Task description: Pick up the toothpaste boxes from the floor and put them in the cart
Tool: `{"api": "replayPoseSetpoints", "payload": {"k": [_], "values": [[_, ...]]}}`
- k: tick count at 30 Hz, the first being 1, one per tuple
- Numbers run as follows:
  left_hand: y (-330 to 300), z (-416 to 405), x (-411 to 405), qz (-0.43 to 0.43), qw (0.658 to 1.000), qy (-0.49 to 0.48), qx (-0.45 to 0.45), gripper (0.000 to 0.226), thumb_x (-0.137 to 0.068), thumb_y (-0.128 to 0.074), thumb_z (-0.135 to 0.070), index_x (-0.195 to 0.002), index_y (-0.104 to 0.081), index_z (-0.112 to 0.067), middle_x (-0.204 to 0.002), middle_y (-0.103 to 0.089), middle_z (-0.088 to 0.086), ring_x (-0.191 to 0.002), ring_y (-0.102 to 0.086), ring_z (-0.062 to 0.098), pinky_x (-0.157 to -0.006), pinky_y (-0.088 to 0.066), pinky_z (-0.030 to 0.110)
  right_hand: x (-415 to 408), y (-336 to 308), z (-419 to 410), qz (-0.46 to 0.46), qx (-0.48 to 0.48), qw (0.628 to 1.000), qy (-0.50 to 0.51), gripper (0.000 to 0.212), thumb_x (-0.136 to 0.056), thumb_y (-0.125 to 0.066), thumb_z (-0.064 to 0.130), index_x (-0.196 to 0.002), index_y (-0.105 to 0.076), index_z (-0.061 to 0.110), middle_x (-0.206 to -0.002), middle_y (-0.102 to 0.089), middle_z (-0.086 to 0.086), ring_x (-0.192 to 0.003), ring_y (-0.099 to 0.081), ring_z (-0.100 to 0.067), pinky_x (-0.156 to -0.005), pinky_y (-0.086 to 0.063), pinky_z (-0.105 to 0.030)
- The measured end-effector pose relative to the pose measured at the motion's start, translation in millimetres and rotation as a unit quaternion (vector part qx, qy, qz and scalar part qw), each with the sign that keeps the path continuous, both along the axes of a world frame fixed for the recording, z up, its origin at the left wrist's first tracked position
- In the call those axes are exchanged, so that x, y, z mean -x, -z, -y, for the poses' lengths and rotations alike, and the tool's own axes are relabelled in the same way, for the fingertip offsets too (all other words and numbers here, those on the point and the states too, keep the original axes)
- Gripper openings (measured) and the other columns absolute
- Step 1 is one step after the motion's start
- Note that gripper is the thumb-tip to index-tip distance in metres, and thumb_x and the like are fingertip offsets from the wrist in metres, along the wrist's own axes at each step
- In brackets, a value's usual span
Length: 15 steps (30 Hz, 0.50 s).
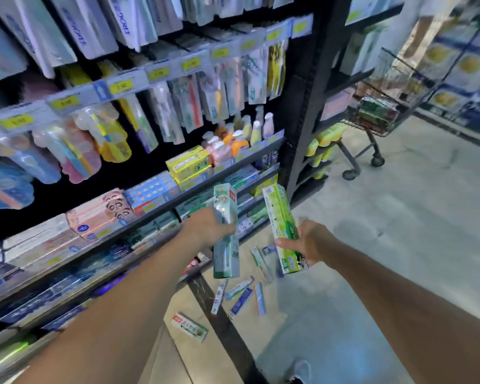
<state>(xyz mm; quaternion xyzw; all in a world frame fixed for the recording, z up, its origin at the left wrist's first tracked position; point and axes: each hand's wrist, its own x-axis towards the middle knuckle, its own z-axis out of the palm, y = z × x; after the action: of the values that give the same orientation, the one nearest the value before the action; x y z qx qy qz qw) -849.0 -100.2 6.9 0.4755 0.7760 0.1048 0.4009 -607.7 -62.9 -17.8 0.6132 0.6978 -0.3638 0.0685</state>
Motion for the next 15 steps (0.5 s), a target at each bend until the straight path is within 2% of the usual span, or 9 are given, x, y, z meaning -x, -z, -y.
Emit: {"api": "replayPoseSetpoints", "payload": {"k": [2, 5, 8, 11, 13, 15], "values": [[-0.9, -32.2, -40.7, 0.014, 1.000, 0.008, 0.006, 0.043, -0.084, -0.071, -0.038, -0.114, -0.054, -0.014, -0.106, -0.065, 0.012, -0.083, -0.069, 0.029, -0.065, -0.061, 0.046, -41.7, -1.9, -22.4, 0.025, -0.002, 0.999, 0.023, 0.055, -0.079, -0.063, 0.066, -0.073, -0.044, 0.015, -0.065, -0.054, -0.002, -0.053, -0.054, -0.012, -0.049, -0.042, -0.022], [-3.1, -77.8, -99.4, 0.035, 0.999, 0.031, 0.014, 0.043, -0.083, -0.071, -0.037, -0.113, -0.053, -0.012, -0.106, -0.064, 0.013, -0.078, -0.070, 0.031, -0.057, -0.061, 0.045, -105.1, -1.9, -53.3, 0.045, -0.007, 0.996, 0.072, 0.070, -0.071, -0.064, 0.074, -0.085, -0.052, 0.006, -0.067, -0.059, -0.006, -0.058, -0.060, -0.019, -0.057, -0.050, -0.030], [-8.0, -119.4, -157.4, 0.041, 0.998, 0.055, 0.009, 0.038, -0.083, -0.071, -0.034, -0.110, -0.054, -0.014, -0.103, -0.062, 0.010, -0.075, -0.069, 0.026, -0.050, -0.059, 0.037, -164.4, -3.7, -79.7, 0.028, -0.008, 0.991, 0.128, 0.071, -0.070, -0.065, 0.074, -0.086, -0.055, 0.005, -0.072, -0.063, -0.008, -0.059, -0.063, -0.019, -0.054, -0.050, -0.030], [-9.8, -161.2, -212.2, 0.048, 0.995, 0.092, 0.008, 0.035, -0.083, -0.071, -0.031, -0.108, -0.056, -0.013, -0.102, -0.064, 0.010, -0.075, -0.070, 0.026, -0.054, -0.061, 0.041, -214.9, -3.1, -105.2, 0.004, -0.011, 0.983, 0.182, 0.068, -0.072, -0.068, 0.070, -0.083, -0.060, 0.004, -0.063, -0.062, -0.007, -0.053, -0.064, -0.017, -0.047, -0.047, -0.025], [-8.0, -191.7, -245.3, 0.039, 0.991, 0.126, 0.008, 0.037, -0.082, -0.071, -0.033, -0.110, -0.058, -0.013, -0.102, -0.066, 0.011, -0.075, -0.071, 0.027, -0.053, -0.061, 0.043, -242.4, 0.9, -125.3, -0.012, -0.014, 0.978, 0.210, 0.070, -0.071, -0.070, 0.069, -0.086, -0.064, 0.001, -0.066, -0.065, -0.011, -0.059, -0.068, -0.022, -0.052, -0.054, -0.030], [-5.3, -224.8, -274.1, 0.042, 0.988, 0.149, 0.007, 0.037, -0.081, -0.071, -0.031, -0.109, -0.059, -0.011, -0.101, -0.066, 0.012, -0.075, -0.071, 0.028, -0.053, -0.060, 0.045, -265.6, 4.6, -149.2, -0.033, -0.011, 0.968, 0.247, 0.068, -0.070, -0.074, 0.066, -0.091, -0.062, 0.002, -0.078, -0.068, -0.015, -0.067, -0.070, -0.027, -0.061, -0.060, -0.037]]}}
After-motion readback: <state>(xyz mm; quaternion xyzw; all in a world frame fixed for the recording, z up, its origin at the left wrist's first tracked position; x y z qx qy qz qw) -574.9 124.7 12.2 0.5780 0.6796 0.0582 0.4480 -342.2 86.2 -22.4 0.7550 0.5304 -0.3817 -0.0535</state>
